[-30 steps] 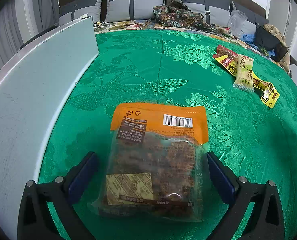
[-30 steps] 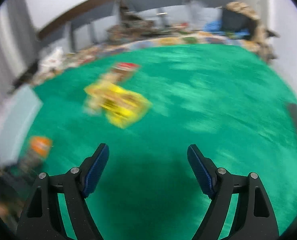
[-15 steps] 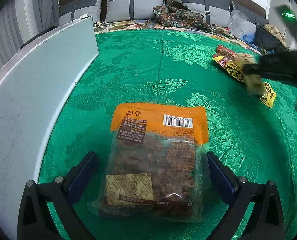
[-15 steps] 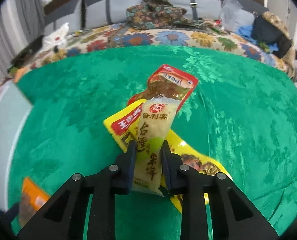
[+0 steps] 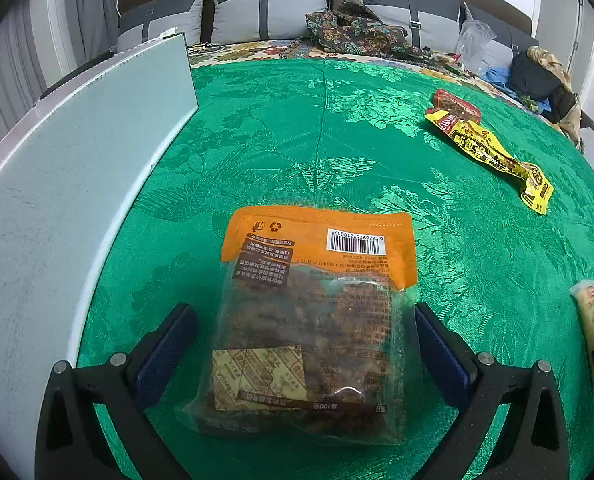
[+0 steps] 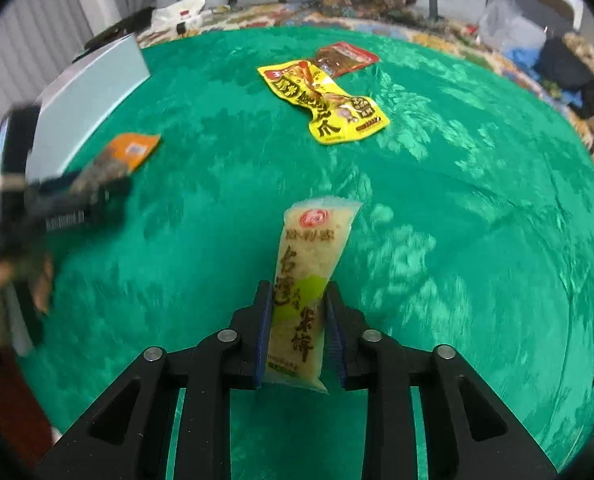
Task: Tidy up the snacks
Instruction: 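Hold the jerky bag and rice-cake pack in both tools above the cloth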
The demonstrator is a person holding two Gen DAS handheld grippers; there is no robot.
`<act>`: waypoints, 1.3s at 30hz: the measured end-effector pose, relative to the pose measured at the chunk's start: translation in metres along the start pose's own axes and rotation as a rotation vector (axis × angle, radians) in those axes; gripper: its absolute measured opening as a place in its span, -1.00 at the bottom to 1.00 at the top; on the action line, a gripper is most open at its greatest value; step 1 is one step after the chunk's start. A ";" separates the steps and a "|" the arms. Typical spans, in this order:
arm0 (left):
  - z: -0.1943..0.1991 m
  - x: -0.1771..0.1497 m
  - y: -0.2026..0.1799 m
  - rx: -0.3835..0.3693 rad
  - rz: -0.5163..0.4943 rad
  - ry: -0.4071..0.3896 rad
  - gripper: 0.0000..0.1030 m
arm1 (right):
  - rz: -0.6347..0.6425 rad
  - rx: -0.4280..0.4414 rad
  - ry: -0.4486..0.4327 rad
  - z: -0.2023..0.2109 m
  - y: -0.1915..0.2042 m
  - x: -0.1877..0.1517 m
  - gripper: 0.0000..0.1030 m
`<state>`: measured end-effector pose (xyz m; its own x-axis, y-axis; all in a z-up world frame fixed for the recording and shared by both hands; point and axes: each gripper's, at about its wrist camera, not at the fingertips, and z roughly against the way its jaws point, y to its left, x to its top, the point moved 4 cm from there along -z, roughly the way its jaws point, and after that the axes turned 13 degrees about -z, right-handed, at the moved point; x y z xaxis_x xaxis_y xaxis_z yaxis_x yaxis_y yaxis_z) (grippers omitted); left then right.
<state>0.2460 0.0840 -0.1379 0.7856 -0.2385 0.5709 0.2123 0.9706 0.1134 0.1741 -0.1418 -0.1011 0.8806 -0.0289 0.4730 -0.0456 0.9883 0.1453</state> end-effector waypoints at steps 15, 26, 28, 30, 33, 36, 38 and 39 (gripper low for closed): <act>0.000 0.000 0.000 0.001 -0.001 0.000 1.00 | -0.086 -0.087 -0.152 -0.007 -0.009 -0.020 0.62; 0.000 0.000 0.000 0.001 -0.001 0.000 1.00 | -0.090 -0.088 -0.152 -0.007 -0.009 -0.021 0.64; 0.000 0.000 -0.001 0.001 -0.001 0.000 1.00 | -0.090 -0.088 -0.152 -0.007 -0.009 -0.021 0.64; 0.000 0.000 0.000 0.001 -0.001 -0.001 1.00 | -0.090 -0.088 -0.152 -0.007 -0.009 -0.021 0.64; 0.000 0.000 0.000 0.002 -0.001 -0.001 1.00 | -0.090 -0.088 -0.152 -0.007 -0.009 -0.021 0.64; 0.000 0.000 -0.001 0.002 -0.001 -0.001 1.00 | -0.090 -0.088 -0.152 -0.007 -0.009 -0.021 0.64; 0.000 0.000 -0.001 0.002 -0.001 -0.001 1.00 | -0.090 -0.088 -0.152 -0.007 -0.009 -0.021 0.64; 0.000 0.000 -0.001 0.002 -0.001 -0.001 1.00 | -0.090 -0.088 -0.152 -0.007 -0.009 -0.021 0.64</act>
